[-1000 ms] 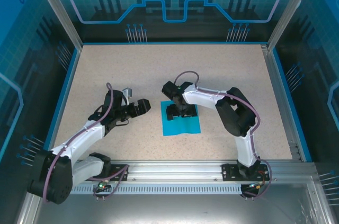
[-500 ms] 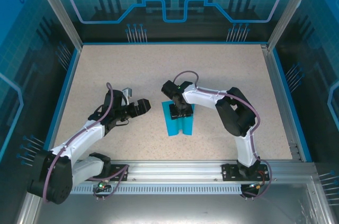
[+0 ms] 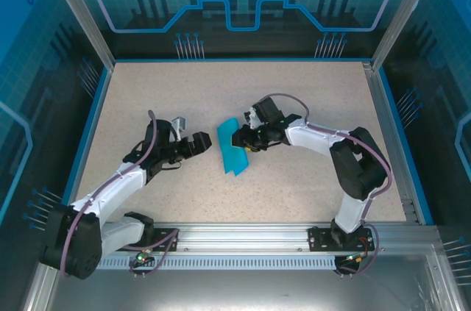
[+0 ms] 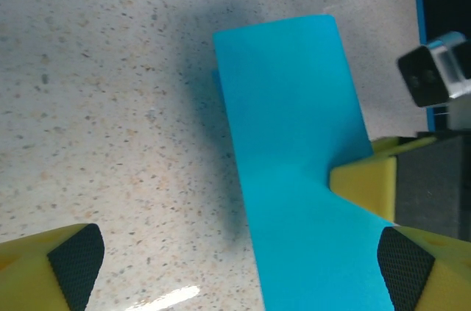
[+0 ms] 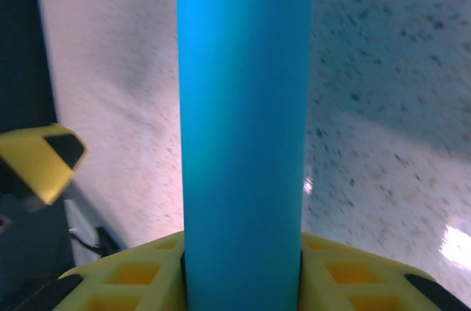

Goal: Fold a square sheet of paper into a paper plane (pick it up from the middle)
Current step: Fold the square sheet of paper in half at the center of the table.

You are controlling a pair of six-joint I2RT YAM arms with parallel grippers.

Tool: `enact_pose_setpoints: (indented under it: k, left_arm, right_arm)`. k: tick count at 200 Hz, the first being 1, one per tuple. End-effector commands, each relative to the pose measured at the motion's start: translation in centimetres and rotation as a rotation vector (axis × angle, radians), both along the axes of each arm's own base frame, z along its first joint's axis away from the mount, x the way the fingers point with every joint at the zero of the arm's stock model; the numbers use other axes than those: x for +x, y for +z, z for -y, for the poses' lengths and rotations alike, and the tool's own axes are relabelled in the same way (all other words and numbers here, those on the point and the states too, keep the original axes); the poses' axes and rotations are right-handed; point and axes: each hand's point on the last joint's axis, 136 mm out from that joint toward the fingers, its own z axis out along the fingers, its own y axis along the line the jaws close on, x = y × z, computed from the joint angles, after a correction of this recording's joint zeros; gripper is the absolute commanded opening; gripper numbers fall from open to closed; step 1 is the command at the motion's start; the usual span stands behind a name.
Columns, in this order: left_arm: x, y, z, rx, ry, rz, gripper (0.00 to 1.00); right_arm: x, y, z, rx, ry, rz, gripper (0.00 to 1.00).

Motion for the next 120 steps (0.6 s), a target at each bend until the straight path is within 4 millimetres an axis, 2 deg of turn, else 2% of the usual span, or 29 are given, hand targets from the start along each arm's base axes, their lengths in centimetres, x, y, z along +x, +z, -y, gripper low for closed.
enact_pose_setpoints:
  k: [1,20,39,60,79,82,89,111,120]
  left_arm:
    - [0.5,2.2,2.2,-0.107,-0.053,0.003,0.99]
    - [0.6,2.2,3.5,-0.13,-0.073,-0.028,0.99]
    - [1.0,1.2,5.0,-0.138,-0.094,-0.092,0.99]
    - [1.3,-0.7,7.0,-0.143,-0.116,-0.185,0.96]
    - [1.6,-2.3,8.6,-0.146,-0.118,-0.26,0.9]
    - [1.7,-2.5,8.9,-0.149,-0.117,-0.27,0.89]
    - [1.8,-3.1,9.3,-0.156,-0.111,-0.293,0.87]
    - [2.3,-4.8,9.4,-0.186,-0.044,-0.358,0.86]
    - [2.4,-5.1,9.7,-0.21,-0.035,-0.369,0.86]
  right_arm:
    - [0.4,1.8,-2.2,0.261,0.026,-0.033,0.37]
    - [0.6,-0.2,-0.9,0.226,-0.021,-0.059,0.39]
    - [0.3,-1.8,0.3,0.195,-0.048,-0.078,0.43]
    - [-0.2,-3.1,1.7,0.151,-0.082,-0.087,0.47]
    - [-0.2,-3.4,2.3,0.123,-0.101,-0.09,0.46]
    - [-0.8,-4.2,2.7,0.108,-0.108,-0.106,0.47]
    - [-1.0,-4.5,3.2,0.093,-0.121,-0.112,0.5]
    - [-1.4,-5.0,4.0,0.074,-0.148,-0.117,0.53]
    - [-1.5,-4.8,4.0,0.086,-0.143,-0.121,0.59]
